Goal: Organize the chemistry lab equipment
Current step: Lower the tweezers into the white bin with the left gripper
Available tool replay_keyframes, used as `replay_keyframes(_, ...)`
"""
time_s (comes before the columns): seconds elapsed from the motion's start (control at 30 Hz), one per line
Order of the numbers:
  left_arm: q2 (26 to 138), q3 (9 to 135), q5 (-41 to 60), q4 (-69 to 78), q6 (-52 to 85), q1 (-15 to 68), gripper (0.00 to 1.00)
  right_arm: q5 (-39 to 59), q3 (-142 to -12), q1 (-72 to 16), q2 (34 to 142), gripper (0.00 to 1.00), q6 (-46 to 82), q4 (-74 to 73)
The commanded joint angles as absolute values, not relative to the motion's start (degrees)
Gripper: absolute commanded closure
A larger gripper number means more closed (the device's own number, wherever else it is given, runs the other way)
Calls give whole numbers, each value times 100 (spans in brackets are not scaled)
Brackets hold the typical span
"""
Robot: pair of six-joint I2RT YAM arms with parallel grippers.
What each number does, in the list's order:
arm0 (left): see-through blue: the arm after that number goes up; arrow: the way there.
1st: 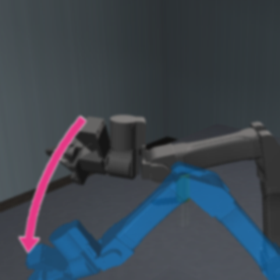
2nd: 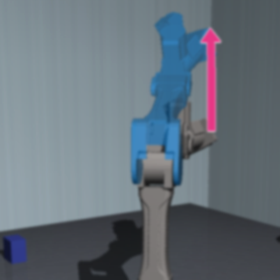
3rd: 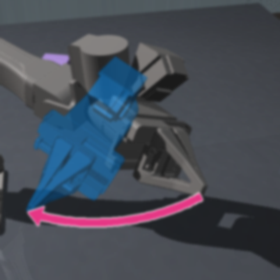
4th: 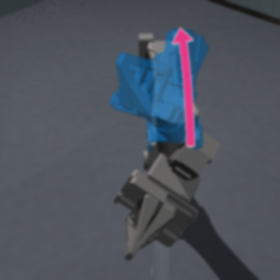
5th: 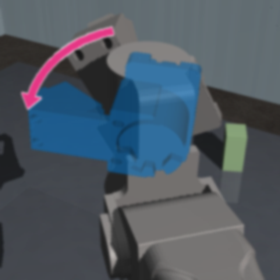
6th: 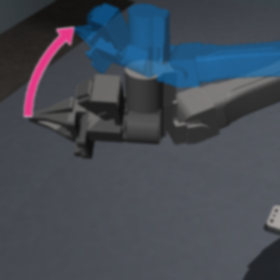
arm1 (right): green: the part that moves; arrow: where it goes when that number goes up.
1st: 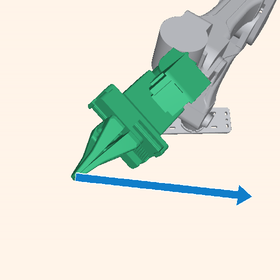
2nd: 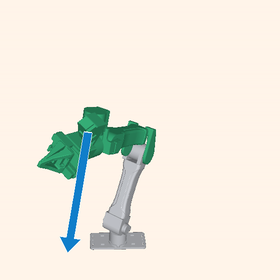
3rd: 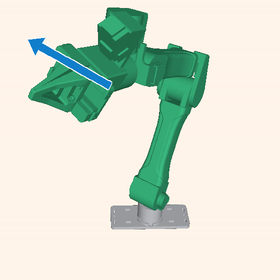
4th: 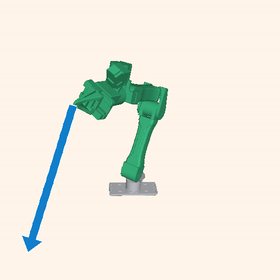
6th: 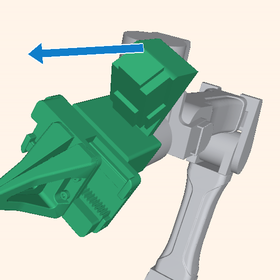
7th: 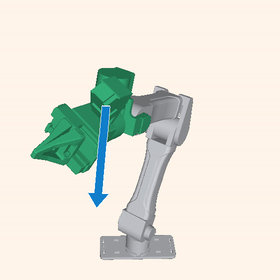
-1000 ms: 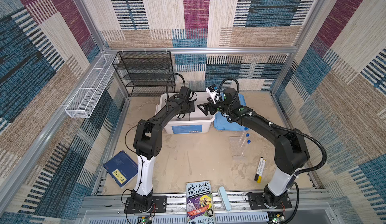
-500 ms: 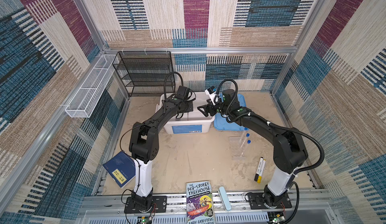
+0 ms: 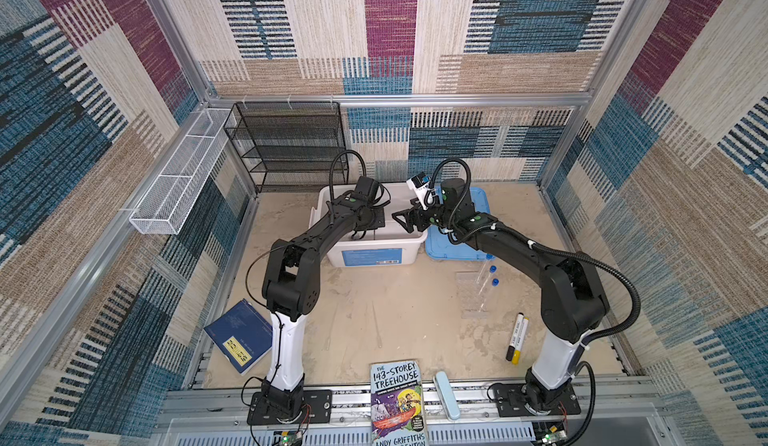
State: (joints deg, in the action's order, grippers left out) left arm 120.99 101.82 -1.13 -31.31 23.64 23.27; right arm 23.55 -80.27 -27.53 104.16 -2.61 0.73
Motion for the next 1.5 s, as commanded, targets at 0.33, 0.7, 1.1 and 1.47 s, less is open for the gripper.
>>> replay_keyframes(0.33,12355,10249,-41,-3083,2539,2333,100,2361,-8073,-2746,10542,9,-199,-161)
replay_keyframes(0.7,12713,10481,-46,-3158,2457,2334,100,2345,-8112,-2747,10661,10,-281,-125)
replay_keyframes(1.1,13010,10630,-34,-3296,2449,2339,100,2421,-8107,-2747,10661,11,-279,-154)
replay_keyframes(1.47,13208,10763,0,-3402,2401,2345,100,2442,-8095,-2752,10661,11,-270,-176)
